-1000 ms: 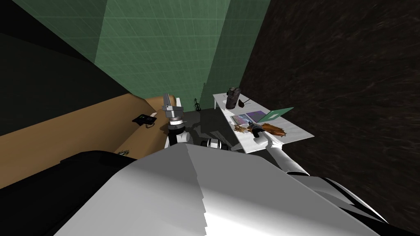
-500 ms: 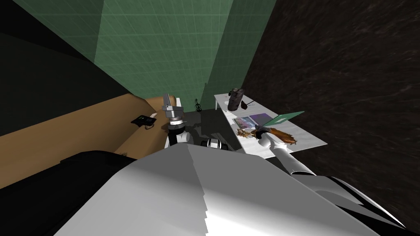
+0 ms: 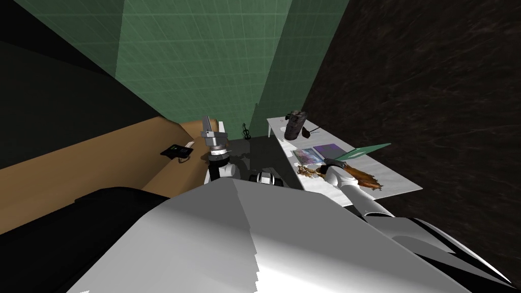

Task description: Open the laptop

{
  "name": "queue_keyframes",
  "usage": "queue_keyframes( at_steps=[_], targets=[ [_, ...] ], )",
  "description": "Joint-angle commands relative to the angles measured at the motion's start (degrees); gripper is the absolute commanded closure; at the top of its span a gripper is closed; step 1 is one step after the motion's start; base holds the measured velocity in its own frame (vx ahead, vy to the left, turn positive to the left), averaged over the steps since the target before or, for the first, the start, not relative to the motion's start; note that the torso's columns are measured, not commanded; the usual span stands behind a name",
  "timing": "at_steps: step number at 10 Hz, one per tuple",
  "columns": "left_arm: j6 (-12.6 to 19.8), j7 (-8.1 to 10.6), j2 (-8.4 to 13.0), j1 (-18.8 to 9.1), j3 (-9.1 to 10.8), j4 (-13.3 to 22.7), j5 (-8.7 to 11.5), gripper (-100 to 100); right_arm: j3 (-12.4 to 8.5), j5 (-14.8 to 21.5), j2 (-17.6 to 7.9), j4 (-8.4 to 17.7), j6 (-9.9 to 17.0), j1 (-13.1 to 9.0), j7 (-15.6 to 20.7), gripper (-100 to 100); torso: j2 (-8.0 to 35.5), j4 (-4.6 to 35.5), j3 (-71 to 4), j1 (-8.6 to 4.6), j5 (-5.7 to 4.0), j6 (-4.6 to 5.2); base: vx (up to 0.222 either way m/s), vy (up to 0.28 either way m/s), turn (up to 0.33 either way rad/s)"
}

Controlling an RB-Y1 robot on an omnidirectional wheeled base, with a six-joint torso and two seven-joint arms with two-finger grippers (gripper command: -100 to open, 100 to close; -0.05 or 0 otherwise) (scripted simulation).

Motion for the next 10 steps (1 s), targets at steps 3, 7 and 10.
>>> queue_keyframes(
  at_steps=[3,7,10],
  targets=[
    [0.0,0.00,0.0,0.0,0.00,0.0,0.0,0,1.0,6.2,-1.2,6.9,4.8,-1.1,-0.8,-100,-0.1,0.0,0.0,0.02,0.00,-0.01,0.092,0.015,0.022],
    [0.0,0.00,0.0,0.0,0.00,0.0,0.0,0,1.4,9.2,-1.7,9.9,7.0,-1.3,-1.0,-100,0.1,0.0,0.1,0.01,0.01,0.00,0.069,0.007,0.012],
    [0.0,0.00,0.0,0.0,0.00,0.0,0.0,0,1.8,11.5,-2.1,12.0,9.1,-1.4,-1.2,-100,-0.1,0.0,-0.1,0.05,0.02,-0.02,0.087,0.009,0.007]
  ],
)
